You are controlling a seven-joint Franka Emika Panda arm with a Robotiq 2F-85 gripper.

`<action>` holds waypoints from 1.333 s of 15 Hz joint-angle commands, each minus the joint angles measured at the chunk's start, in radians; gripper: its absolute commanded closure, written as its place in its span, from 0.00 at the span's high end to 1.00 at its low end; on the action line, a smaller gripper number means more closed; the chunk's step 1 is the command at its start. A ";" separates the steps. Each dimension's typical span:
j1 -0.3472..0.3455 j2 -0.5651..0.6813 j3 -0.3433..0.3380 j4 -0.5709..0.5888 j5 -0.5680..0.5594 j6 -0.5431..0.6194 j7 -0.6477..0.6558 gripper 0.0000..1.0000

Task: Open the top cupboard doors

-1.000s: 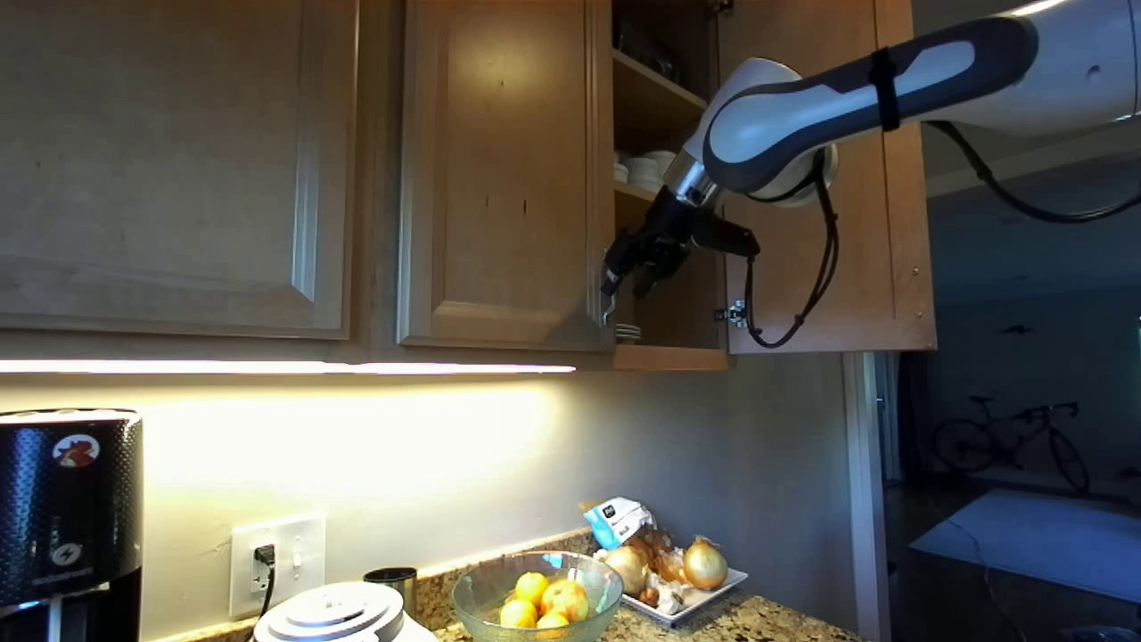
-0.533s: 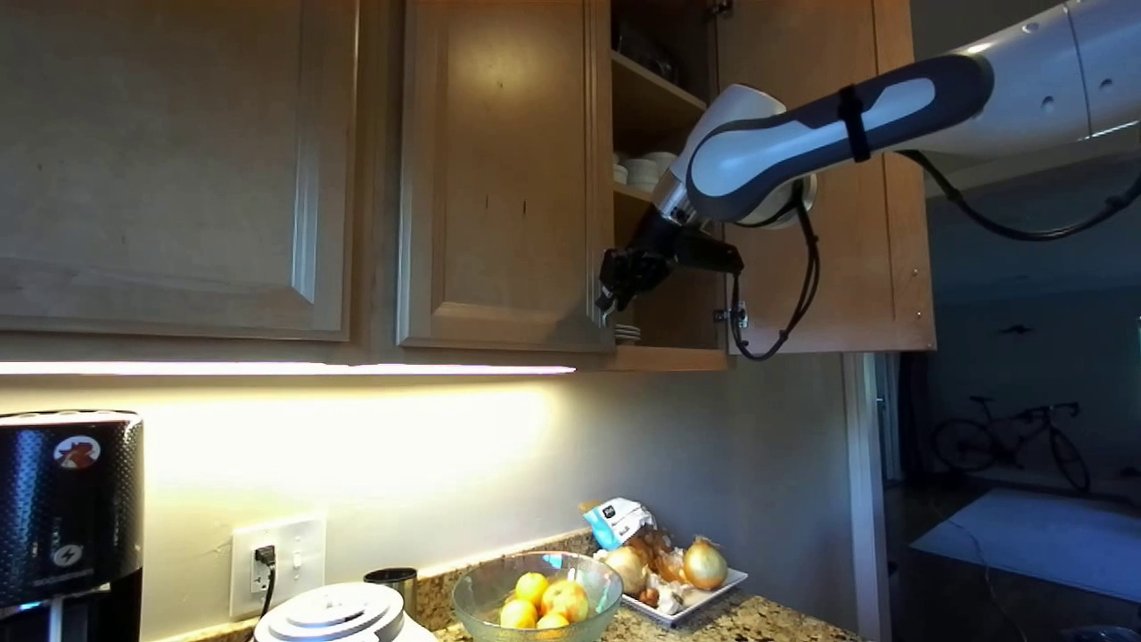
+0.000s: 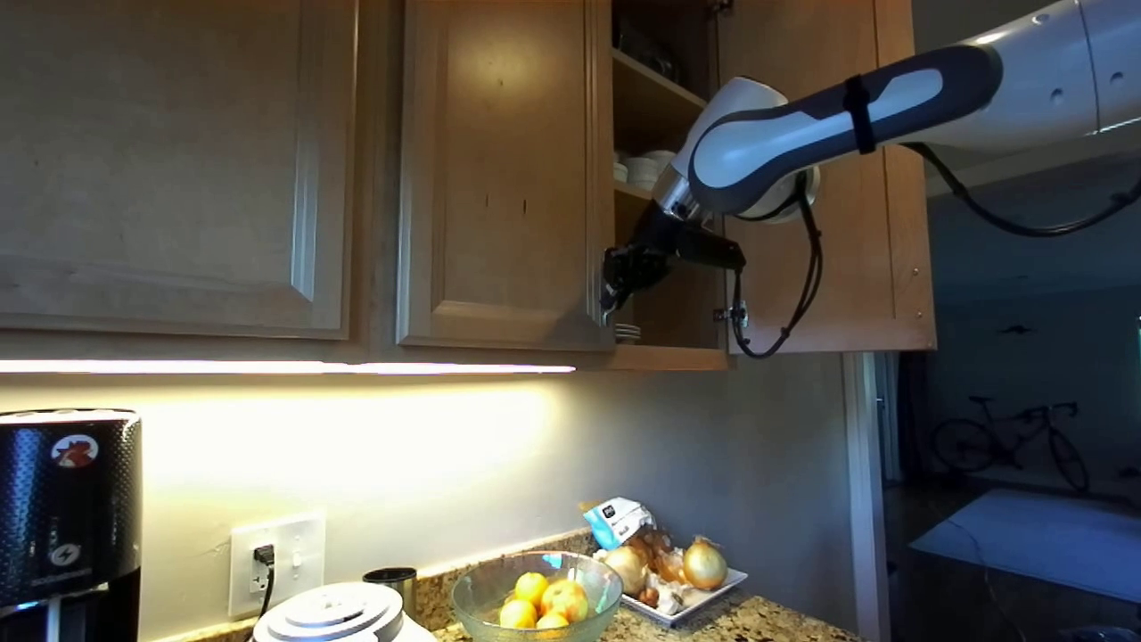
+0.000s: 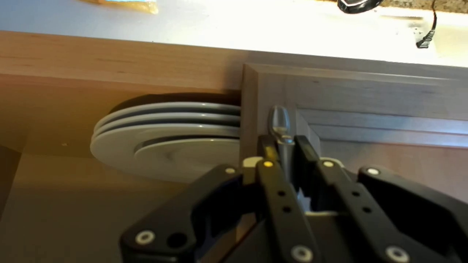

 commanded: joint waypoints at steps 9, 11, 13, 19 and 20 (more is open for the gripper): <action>0.125 -0.358 -0.052 -0.203 0.218 -0.308 -0.440 0.10; 0.163 -0.348 -0.044 -0.194 0.225 -0.351 -0.485 0.10; 0.200 -0.370 -0.053 -0.194 0.229 -0.420 -0.541 0.19; 0.269 -0.352 -0.139 -0.155 0.345 -0.600 -0.701 0.67; 0.272 -0.349 -0.148 -0.155 0.375 -0.624 -0.723 0.73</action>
